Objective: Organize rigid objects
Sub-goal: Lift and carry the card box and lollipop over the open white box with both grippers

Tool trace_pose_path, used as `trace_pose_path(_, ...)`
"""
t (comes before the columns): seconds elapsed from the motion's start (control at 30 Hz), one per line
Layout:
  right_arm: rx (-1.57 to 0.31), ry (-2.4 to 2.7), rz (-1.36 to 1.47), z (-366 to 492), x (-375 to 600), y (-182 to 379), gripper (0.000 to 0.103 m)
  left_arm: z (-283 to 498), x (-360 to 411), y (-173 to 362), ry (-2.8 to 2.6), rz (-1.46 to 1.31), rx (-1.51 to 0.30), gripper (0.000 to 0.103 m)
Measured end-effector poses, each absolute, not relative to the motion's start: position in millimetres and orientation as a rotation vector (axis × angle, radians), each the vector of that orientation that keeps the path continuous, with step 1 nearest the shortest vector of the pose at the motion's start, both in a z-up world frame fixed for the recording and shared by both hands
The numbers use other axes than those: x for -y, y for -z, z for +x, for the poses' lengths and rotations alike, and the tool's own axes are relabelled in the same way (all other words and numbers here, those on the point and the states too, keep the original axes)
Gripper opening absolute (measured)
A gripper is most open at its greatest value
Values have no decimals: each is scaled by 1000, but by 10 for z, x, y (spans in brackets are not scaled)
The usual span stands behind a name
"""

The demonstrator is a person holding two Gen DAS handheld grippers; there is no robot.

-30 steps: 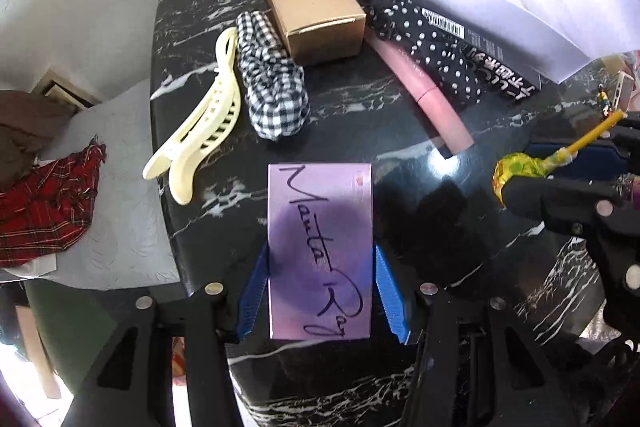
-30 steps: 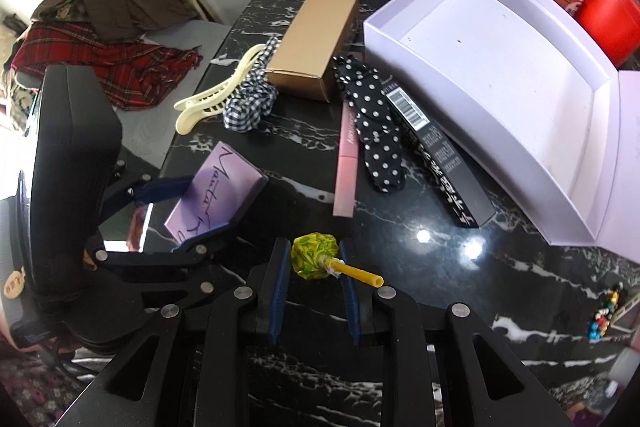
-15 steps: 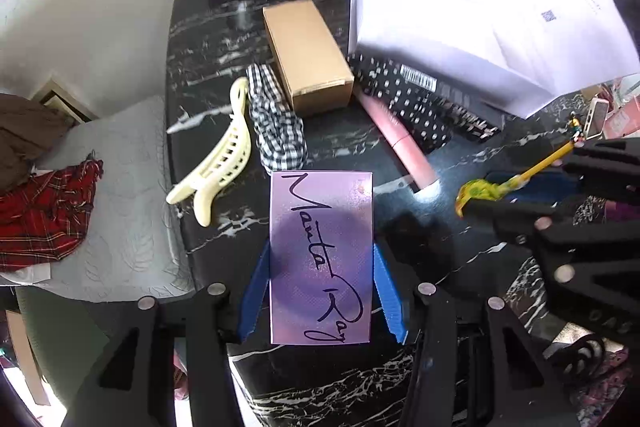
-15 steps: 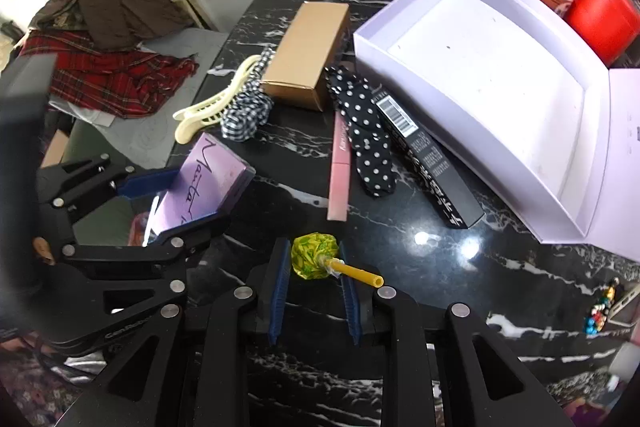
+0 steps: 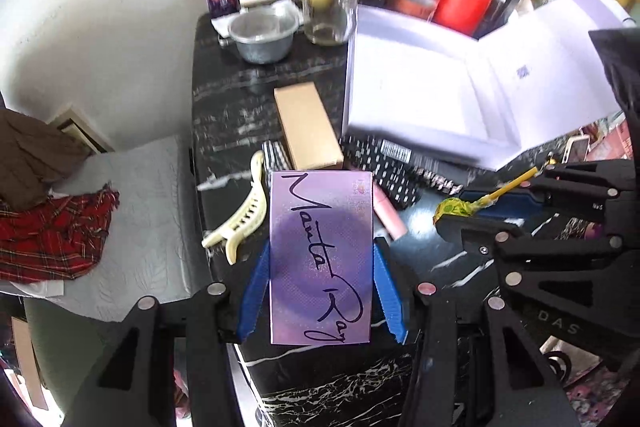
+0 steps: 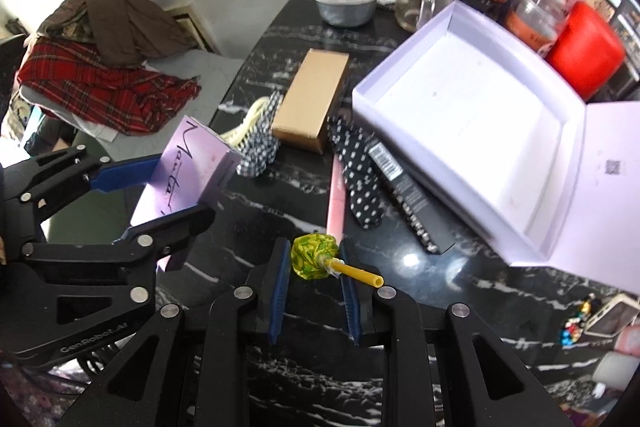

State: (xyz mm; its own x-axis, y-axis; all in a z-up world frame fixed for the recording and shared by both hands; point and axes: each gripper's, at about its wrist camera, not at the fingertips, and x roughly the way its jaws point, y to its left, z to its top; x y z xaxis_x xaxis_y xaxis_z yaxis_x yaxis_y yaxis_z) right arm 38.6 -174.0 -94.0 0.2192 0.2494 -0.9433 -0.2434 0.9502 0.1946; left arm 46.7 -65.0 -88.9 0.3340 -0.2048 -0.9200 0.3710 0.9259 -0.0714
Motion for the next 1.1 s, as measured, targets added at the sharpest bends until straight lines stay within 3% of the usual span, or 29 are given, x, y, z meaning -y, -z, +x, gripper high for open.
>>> trace_pose_path(1.1,-1157,-172,-12,1063,2470,253,25,1312,1381,233,481,165,-974,50)
